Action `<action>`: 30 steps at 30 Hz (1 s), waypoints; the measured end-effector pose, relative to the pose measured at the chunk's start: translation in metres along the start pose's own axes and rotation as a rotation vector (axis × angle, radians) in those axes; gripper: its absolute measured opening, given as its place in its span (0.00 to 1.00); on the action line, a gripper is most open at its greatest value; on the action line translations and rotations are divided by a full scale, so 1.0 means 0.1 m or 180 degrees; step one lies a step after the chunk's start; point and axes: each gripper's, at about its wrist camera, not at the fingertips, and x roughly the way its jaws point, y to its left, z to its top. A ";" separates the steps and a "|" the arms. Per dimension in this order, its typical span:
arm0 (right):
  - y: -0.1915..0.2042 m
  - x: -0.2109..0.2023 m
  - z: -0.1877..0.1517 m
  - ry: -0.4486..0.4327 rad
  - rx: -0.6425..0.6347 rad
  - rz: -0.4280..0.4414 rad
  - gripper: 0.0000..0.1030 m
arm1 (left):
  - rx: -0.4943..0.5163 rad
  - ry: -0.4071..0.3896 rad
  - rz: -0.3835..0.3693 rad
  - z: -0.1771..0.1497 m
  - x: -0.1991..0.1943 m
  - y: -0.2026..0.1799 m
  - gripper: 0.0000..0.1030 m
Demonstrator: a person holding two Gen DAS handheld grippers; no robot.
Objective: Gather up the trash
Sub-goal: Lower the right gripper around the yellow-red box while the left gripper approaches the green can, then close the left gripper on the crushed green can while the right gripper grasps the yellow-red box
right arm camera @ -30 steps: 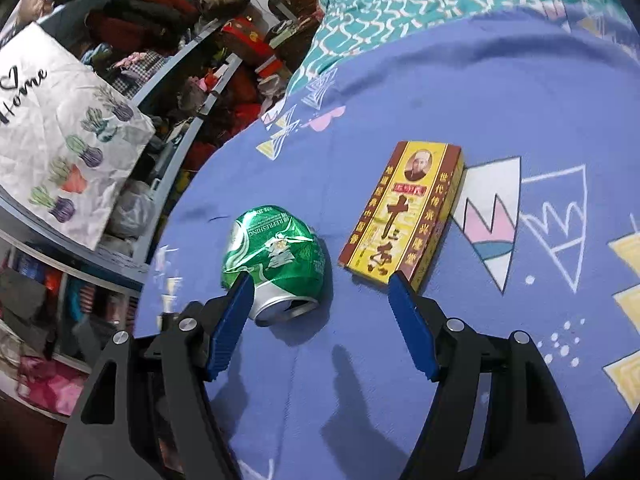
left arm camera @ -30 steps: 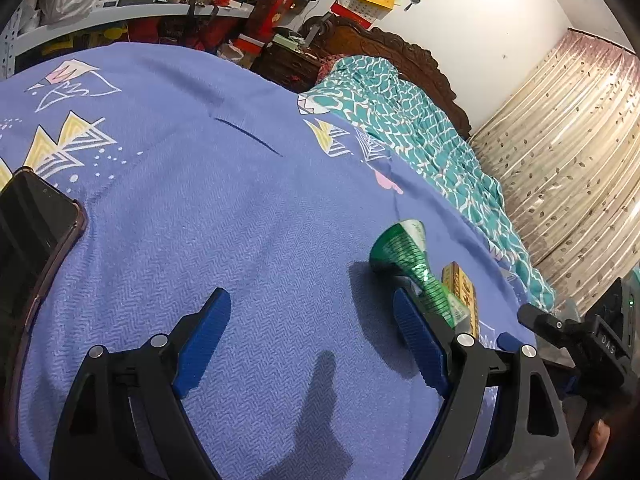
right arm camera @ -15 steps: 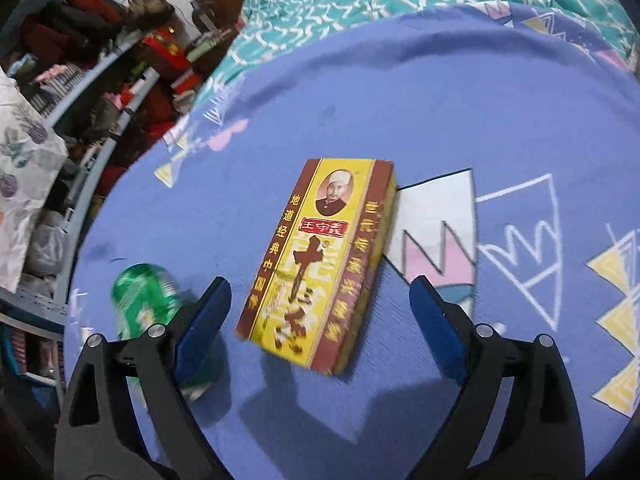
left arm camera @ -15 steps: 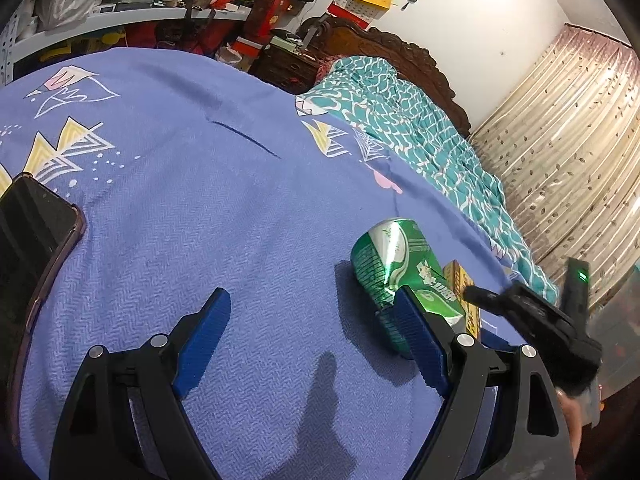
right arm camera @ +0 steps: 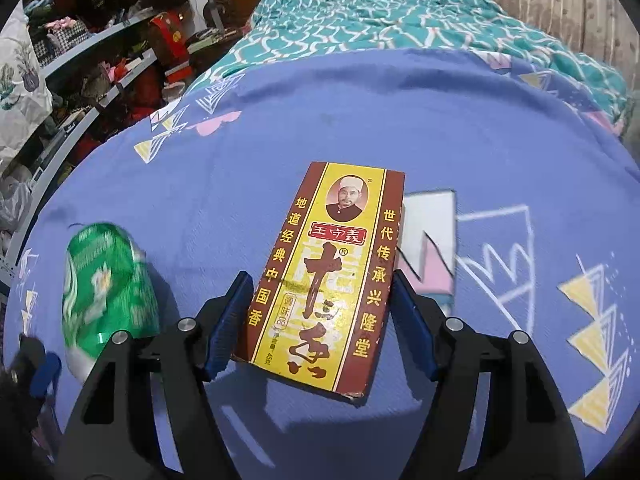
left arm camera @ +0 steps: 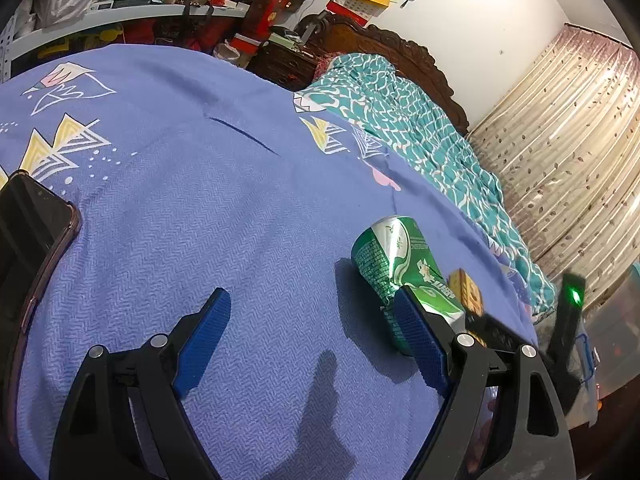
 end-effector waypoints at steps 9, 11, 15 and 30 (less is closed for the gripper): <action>-0.35 -0.49 -0.57 -0.0104 -0.0016 0.0020 0.69 | 0.0034 0.0057 0.0000 0.00 0.03 -0.01 0.77; -0.38 -0.56 -0.66 -0.0107 -0.0034 -0.0013 0.76 | 0.0054 0.0078 0.0006 0.00 0.04 -0.02 0.78; -0.44 -0.62 -0.74 -0.0148 0.0085 0.0094 0.90 | 0.0160 0.0190 -0.0076 0.02 0.10 -0.08 0.87; -0.51 -0.67 -0.75 -0.0300 0.0162 0.0417 0.94 | -0.0243 0.1111 -0.0837 0.36 0.54 -0.32 0.88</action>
